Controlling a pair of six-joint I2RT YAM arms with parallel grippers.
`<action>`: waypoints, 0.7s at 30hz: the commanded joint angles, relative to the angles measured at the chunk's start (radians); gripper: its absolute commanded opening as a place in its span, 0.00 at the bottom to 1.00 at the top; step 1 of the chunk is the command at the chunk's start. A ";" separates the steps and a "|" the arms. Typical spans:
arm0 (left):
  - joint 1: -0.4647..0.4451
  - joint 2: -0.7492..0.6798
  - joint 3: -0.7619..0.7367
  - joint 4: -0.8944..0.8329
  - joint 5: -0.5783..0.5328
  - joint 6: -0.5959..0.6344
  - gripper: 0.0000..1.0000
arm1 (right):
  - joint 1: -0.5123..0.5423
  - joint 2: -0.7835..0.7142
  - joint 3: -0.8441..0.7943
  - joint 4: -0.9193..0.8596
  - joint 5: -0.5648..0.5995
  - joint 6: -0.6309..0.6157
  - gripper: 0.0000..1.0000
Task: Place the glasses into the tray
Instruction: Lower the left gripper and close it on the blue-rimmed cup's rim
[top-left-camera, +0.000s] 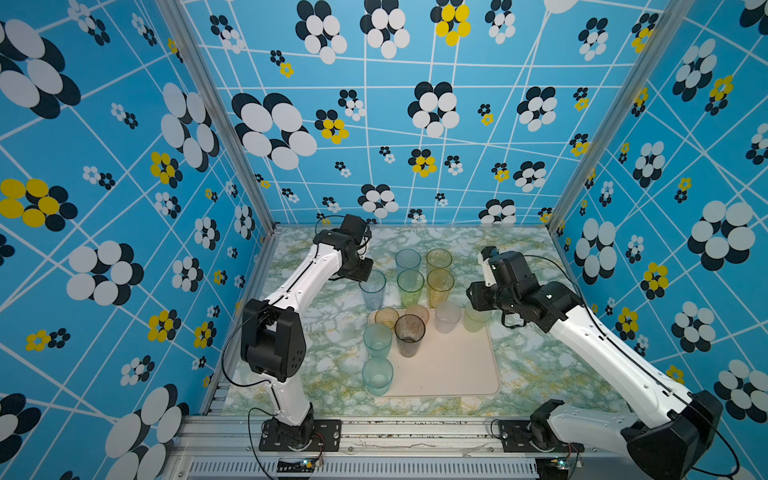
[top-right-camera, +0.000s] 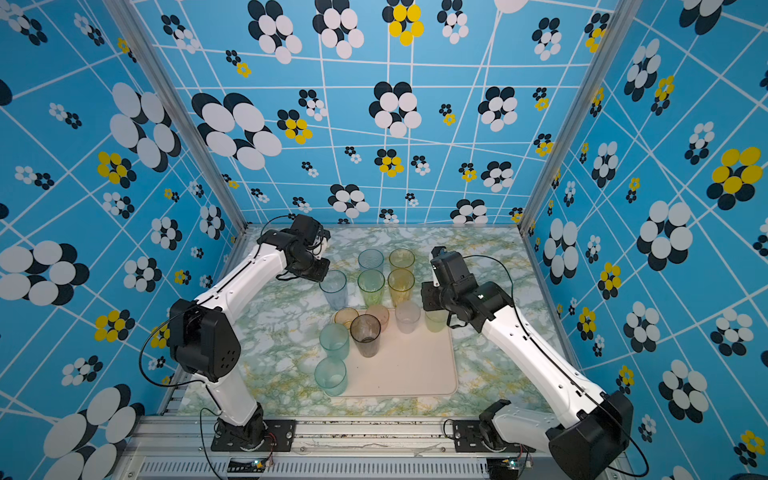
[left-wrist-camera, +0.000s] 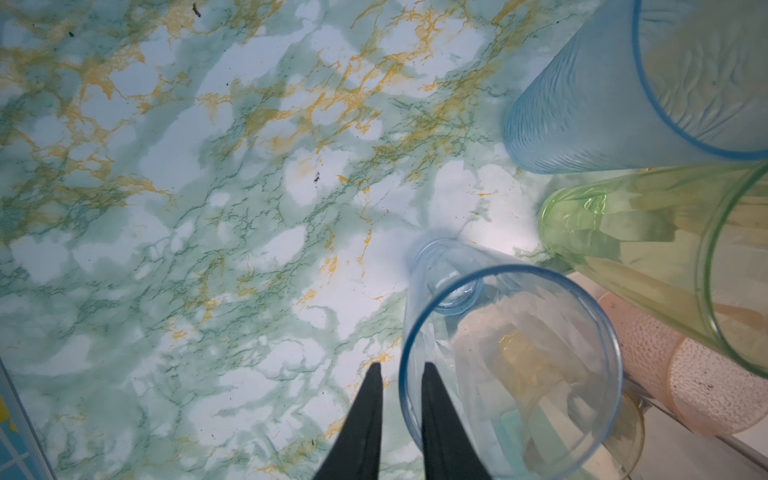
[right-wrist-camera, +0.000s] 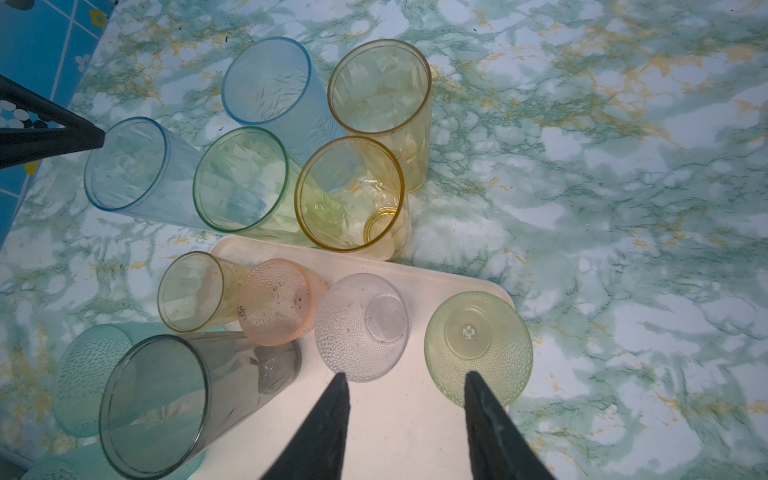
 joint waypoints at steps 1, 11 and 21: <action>0.012 0.031 0.036 -0.022 -0.007 0.020 0.20 | -0.004 0.007 0.019 0.019 -0.001 -0.014 0.48; 0.011 0.079 0.073 -0.044 -0.014 0.029 0.17 | -0.005 0.005 0.016 0.019 0.004 -0.019 0.48; 0.010 0.096 0.080 -0.055 -0.017 0.032 0.12 | -0.004 0.004 0.014 0.019 0.003 -0.019 0.48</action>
